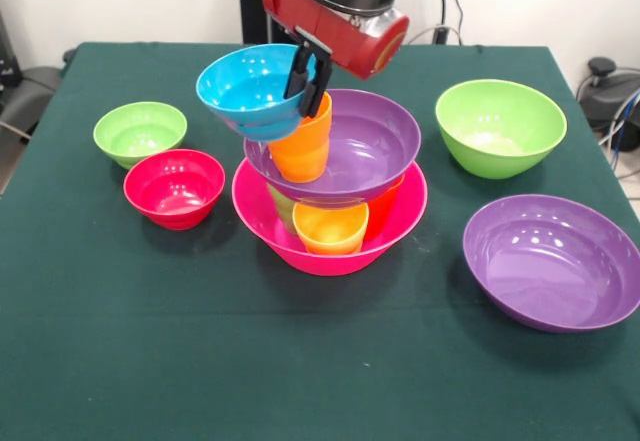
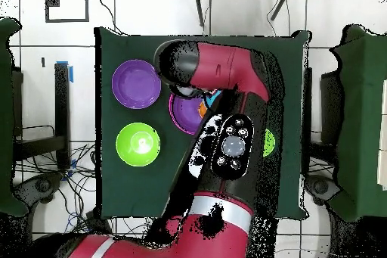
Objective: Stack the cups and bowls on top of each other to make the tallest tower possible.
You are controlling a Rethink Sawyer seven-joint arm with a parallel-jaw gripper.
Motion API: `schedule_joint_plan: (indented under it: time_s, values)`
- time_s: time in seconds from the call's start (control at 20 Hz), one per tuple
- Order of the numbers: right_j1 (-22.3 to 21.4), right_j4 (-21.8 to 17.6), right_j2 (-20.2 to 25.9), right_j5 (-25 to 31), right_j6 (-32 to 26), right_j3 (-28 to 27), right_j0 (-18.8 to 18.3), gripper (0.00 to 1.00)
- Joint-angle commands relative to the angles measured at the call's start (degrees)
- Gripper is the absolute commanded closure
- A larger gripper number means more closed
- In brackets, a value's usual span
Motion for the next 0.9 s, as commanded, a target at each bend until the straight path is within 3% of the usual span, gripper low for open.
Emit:
schedule_joint_plan:
  time_s: [0.05,0.9]
  values:
    - [0.9,0.8,1.7,3.7,10.6,4.2,2.7,1.00]
    - [1.1,2.2,-1.8,6.3,11.6,5.5,4.7,1.00]
